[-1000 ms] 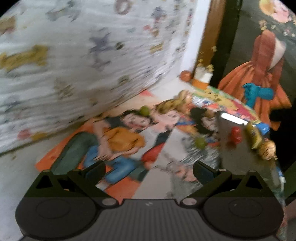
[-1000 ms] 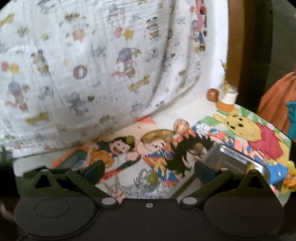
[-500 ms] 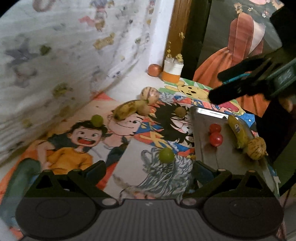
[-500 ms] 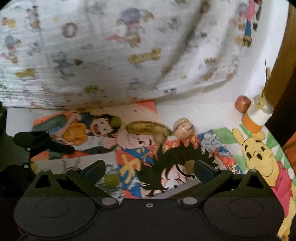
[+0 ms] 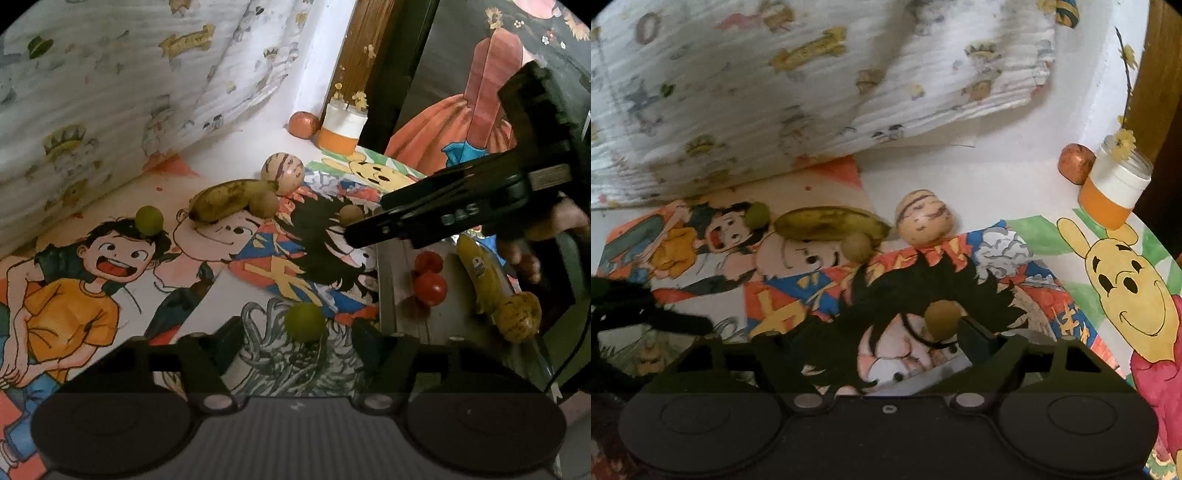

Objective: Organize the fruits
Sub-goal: 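Reach the right gripper to a round nut while the left grasps a green grape, then carry the nut in the right gripper while the left carries the grape toward the tray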

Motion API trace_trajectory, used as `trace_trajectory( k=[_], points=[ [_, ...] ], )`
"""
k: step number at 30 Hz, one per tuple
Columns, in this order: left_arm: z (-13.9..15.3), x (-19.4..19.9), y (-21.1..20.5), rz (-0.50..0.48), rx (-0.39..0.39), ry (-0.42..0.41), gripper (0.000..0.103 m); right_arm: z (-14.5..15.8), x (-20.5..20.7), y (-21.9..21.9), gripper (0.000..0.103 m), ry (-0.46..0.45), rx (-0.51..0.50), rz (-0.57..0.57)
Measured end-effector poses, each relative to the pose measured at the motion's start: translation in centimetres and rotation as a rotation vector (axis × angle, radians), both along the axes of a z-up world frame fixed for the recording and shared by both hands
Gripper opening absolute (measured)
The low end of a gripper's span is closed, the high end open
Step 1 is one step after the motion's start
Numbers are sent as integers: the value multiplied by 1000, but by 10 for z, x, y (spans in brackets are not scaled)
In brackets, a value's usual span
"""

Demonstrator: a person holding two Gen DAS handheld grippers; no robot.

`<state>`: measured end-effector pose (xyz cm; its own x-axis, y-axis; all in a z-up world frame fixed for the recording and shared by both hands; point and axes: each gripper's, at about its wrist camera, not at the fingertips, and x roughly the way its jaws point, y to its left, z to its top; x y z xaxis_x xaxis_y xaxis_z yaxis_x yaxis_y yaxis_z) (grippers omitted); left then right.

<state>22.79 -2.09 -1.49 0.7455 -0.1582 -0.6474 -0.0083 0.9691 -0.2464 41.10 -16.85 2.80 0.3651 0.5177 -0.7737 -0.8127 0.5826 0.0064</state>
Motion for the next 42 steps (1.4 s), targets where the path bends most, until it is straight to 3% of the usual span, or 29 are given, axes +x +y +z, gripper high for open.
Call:
trace_trajectory(
  k=[6, 9, 12, 17, 25, 42],
  points=[
    [-2, 3, -4, 23, 0, -9, 51, -12, 17, 3, 75, 3, -12, -20],
    [-3, 5, -7, 19, 5, -7, 42, -19, 23, 4, 67, 14, -16, -37],
    [-3, 6, -10, 17, 19, -5, 41, -22, 24, 5, 61, 12, -17, -56],
    [-3, 8, -10, 21, 22, -2, 34, -25, 22, 7, 42, 1, -34, -62],
    [-3, 10, -10, 25, 26, 5, 28, -26, 14, 10, 29, -17, -22, -60],
    [4, 0, -10, 28, -14, 21, 27, -9, -49, 0, 28, 25, 56, -4]
  ],
)
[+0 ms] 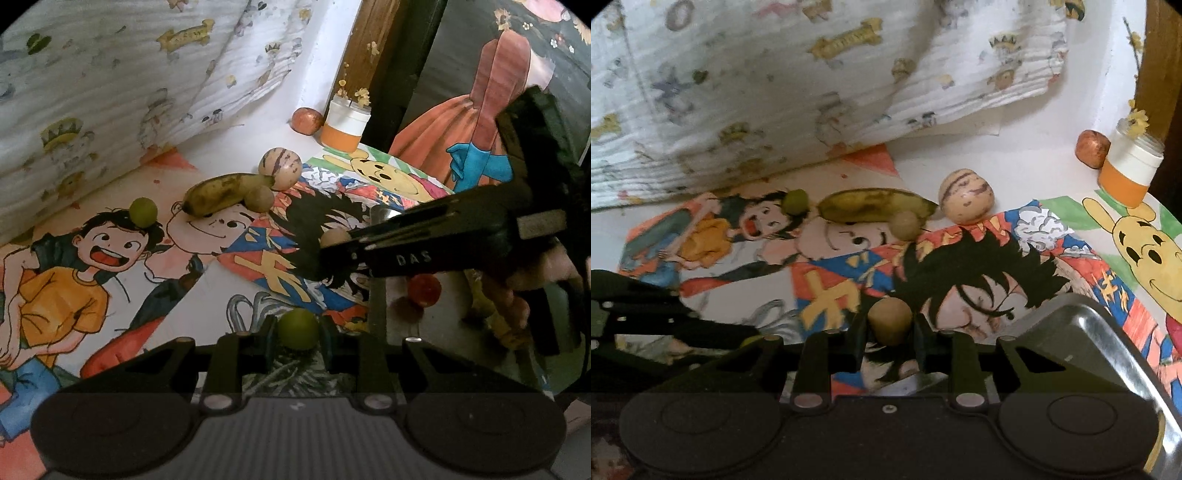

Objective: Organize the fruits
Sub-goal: 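Carry the nut in the right gripper while the left carries the grape toward the tray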

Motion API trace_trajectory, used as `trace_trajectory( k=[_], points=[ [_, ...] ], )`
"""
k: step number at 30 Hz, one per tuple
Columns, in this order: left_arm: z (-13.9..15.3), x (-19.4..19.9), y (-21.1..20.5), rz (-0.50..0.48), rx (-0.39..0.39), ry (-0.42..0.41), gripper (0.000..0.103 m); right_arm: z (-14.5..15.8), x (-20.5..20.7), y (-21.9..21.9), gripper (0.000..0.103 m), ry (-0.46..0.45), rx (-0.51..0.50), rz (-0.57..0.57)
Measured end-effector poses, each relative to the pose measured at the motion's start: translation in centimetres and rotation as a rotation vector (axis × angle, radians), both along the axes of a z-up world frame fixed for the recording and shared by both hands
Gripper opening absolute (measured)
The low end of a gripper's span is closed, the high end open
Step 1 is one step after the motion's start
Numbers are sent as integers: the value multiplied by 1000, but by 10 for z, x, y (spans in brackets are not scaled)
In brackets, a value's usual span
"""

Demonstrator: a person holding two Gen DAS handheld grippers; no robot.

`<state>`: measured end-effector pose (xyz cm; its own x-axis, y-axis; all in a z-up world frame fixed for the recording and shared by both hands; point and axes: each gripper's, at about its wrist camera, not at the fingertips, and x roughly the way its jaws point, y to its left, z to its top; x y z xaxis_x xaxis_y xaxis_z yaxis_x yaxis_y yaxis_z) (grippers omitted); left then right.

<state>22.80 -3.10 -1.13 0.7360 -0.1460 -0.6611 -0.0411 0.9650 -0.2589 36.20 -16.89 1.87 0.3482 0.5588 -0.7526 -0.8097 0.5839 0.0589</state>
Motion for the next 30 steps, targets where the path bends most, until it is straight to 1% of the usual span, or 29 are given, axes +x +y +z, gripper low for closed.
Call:
trace_trajectory(
  k=[9, 18, 21, 24, 26, 30],
  points=[
    [18, -14, -12, -7, -7, -27, 27, 27, -40, -38, 28, -65, 92, -76],
    [33, -17, -40, -55, -35, -62, 27, 42, -59, -100, 28, -125, 116, -218],
    [36, -11, -50, -74, -54, -64, 27, 44, -71, -122, 28, -148, 127, -278],
    [35, -5, -60, -96, -54, -66, 27, 43, -86, -141, 29, -165, 128, -348],
    [33, 1, -65, -112, -55, -59, 27, 39, -100, -151, 29, -178, 124, -404],
    [28, 5, -70, -125, -60, -40, 27, 29, -126, -165, 29, -182, 151, -496]
  ],
)
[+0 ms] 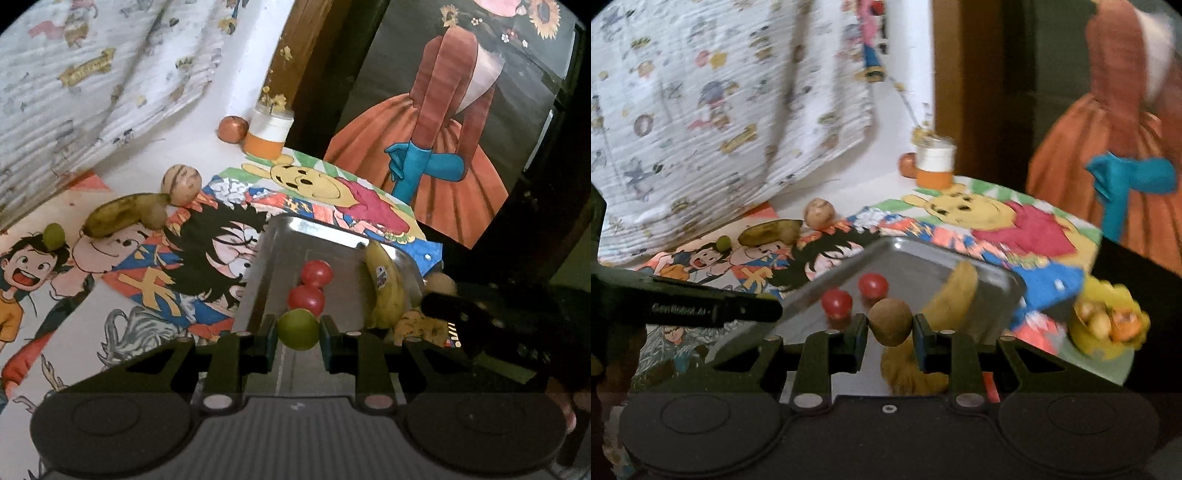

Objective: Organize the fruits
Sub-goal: 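Carry the nut in the right gripper while the left carries the grape toward the tray, then lower the nut onto the tray with the right gripper while the left releases the grape there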

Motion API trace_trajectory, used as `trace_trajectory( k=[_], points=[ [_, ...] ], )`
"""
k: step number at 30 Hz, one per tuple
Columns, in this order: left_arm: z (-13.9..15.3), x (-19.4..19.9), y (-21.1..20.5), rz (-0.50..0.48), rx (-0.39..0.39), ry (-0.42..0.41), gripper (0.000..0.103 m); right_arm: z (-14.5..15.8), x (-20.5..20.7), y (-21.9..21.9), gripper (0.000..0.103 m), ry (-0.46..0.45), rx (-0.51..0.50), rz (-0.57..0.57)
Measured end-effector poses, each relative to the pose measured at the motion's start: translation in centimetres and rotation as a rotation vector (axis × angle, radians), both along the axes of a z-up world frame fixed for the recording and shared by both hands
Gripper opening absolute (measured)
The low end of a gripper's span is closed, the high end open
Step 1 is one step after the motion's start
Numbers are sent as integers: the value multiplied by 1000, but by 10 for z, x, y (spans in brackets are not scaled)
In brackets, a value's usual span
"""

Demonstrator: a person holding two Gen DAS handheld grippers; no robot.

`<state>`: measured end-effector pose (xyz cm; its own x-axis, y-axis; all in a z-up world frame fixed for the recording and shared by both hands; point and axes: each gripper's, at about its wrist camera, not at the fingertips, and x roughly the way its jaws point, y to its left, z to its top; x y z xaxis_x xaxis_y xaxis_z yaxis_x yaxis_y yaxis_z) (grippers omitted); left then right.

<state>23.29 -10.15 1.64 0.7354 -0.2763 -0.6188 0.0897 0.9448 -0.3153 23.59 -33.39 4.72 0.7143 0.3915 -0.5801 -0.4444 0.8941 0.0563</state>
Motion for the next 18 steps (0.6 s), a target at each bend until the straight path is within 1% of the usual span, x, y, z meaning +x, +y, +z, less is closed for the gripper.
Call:
trace_trajectory(
  k=[3, 8, 12, 18],
  points=[
    [-4, 0, -3, -12, 8, 10, 27, -9, -18, -2, 29, 3, 14, -42],
    [-11, 1, -8, -31, 20, 26, 27, -25, -36, 3, 29, 20, 40, -107],
    [-17, 4, -7, -31, 21, 41, 27, -36, -42, 5, 29, 40, 61, -170],
    [-22, 14, -7, -31, 25, 43, 27, -47, -45, 13, 29, 19, 36, -254]
  ],
)
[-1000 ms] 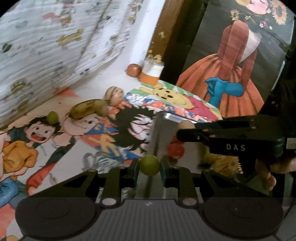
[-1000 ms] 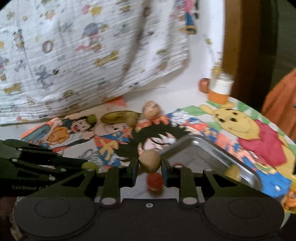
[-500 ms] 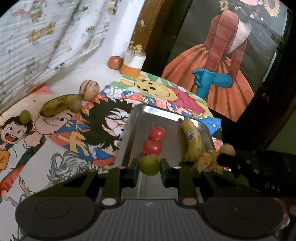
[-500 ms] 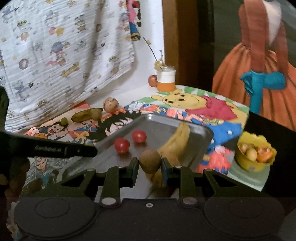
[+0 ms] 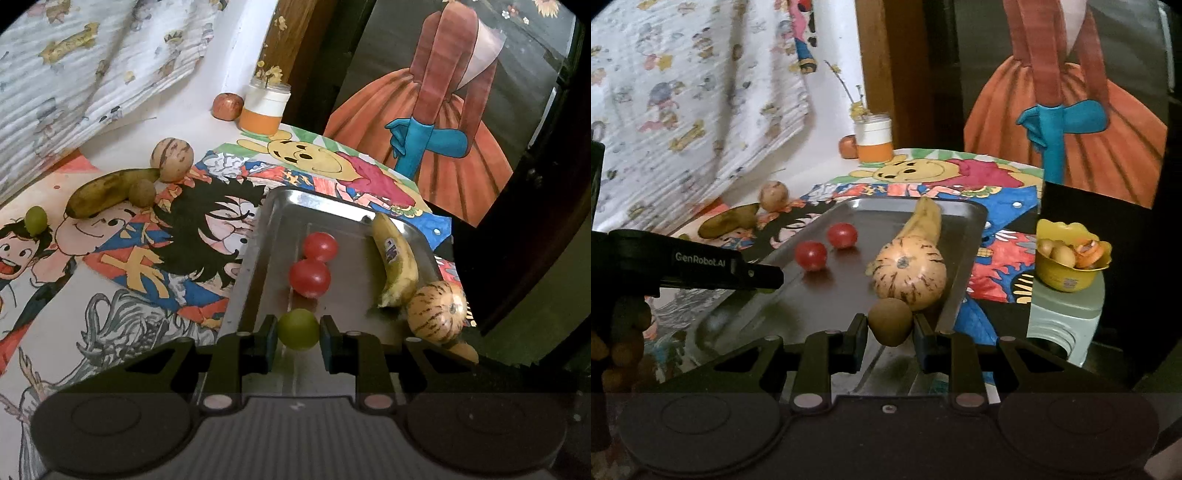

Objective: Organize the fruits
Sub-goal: 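Lower the nut onto the tray with the right gripper while the left releases the grape there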

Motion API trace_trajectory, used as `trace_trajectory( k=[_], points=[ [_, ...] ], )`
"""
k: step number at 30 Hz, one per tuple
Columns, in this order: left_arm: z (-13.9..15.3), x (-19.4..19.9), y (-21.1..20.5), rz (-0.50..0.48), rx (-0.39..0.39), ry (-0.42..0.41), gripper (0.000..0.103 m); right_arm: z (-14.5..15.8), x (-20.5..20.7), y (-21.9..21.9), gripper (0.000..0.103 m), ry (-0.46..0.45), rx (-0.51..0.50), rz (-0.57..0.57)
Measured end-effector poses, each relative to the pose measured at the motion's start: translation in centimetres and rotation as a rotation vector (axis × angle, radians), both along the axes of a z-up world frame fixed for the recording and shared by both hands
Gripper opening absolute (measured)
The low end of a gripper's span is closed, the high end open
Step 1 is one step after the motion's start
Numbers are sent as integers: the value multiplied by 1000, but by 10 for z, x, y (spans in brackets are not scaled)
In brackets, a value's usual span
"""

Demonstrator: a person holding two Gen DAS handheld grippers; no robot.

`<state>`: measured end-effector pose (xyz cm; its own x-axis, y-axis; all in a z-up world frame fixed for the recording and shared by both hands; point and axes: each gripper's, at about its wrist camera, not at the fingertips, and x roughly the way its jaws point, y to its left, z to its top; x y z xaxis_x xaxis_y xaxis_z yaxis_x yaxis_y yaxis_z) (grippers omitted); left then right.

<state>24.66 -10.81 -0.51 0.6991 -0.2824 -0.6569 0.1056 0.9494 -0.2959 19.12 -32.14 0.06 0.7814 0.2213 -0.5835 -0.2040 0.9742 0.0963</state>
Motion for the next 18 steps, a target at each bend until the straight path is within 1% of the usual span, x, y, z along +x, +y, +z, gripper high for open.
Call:
trace_trajectory(
  k=[4, 18],
  points=[
    [-3, 7, -1, -5, 0, -2, 27, -4, 3, 5, 29, -4, -27, -22],
    [-12, 19, -6, -28, -4, 12, 27, -7, 6, 7, 30, 4, -25, -35]
  ],
)
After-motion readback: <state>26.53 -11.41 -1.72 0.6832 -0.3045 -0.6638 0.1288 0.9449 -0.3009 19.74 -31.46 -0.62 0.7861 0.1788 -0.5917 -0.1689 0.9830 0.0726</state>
